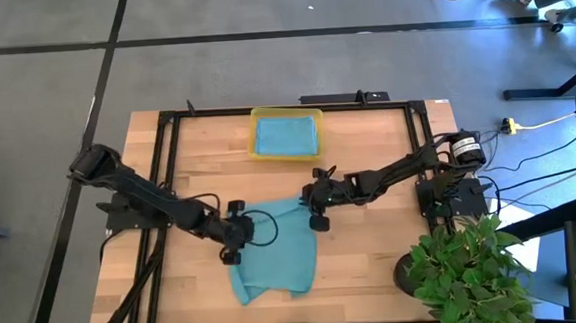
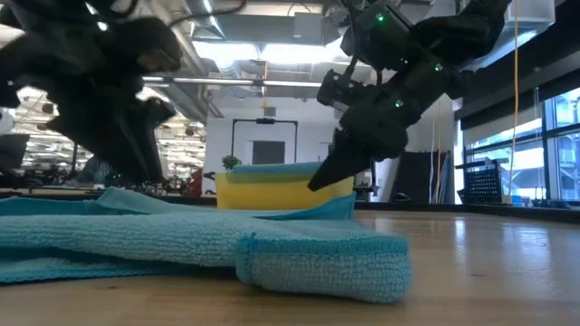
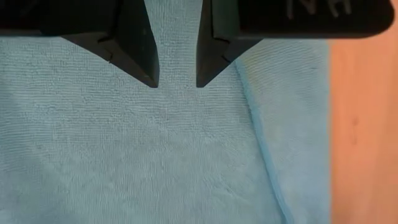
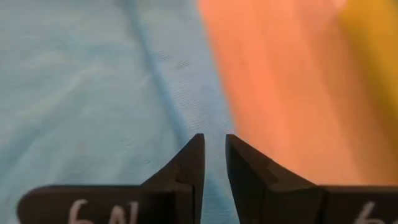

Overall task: Fold microfiber towels
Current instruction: Fold the blue towel

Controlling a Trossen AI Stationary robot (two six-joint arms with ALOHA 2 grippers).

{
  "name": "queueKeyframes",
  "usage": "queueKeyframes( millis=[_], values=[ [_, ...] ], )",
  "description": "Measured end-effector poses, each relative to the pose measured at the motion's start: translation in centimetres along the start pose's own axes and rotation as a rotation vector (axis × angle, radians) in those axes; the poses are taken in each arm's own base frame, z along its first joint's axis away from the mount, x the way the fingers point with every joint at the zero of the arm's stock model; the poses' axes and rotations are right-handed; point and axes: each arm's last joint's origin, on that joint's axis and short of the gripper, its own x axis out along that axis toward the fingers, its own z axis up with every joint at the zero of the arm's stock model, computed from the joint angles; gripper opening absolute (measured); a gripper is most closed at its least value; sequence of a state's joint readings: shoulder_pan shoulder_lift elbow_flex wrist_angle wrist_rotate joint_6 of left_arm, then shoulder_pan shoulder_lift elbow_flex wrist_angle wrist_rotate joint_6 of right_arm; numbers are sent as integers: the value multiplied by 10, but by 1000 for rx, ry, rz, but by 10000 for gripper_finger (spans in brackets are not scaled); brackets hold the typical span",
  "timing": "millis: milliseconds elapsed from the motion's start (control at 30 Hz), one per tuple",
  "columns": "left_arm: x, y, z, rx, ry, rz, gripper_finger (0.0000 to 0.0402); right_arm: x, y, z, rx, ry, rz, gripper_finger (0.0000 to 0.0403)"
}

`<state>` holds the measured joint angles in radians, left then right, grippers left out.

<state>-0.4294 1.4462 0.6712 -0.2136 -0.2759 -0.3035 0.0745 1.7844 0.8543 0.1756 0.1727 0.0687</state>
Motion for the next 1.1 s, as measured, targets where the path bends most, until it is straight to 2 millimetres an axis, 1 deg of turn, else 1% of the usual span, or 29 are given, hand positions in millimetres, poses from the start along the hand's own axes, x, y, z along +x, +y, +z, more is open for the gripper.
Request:
queueKeyframes(
  millis=[100, 200, 300, 400, 467, 633, 767, 900, 1100],
  values=[
    [11, 2, -2, 5, 43, -30, 98, 0, -2, 2, -11, -23, -58, 67],
    [20, 3, -7, 12, 94, -45, 98, 0, -1, 5, -3, -55, -27, 67],
    [23, 6, -8, 2, 116, -29, 98, -1, 8, 10, 46, -100, 148, 67],
    [24, 12, -9, -30, 130, 11, 98, -4, 25, 13, 67, -127, 344, 67],
    [25, 16, -8, -50, 126, 32, 98, -6, 36, 11, 57, -113, 397, 67],
    [28, 30, -7, -102, 139, 102, 98, -3, 60, 2, 41, -98, 421, 67],
    [28, 41, -9, -111, 159, 205, 98, 3, 71, -6, 32, -91, 439, 67],
    [28, 51, -12, -114, 186, 291, 98, 13, 75, -16, 46, -50, 440, 67],
    [25, 62, -12, -101, 198, 372, 98, 24, 76, -28, 71, -4, 427, 67]
  ],
)
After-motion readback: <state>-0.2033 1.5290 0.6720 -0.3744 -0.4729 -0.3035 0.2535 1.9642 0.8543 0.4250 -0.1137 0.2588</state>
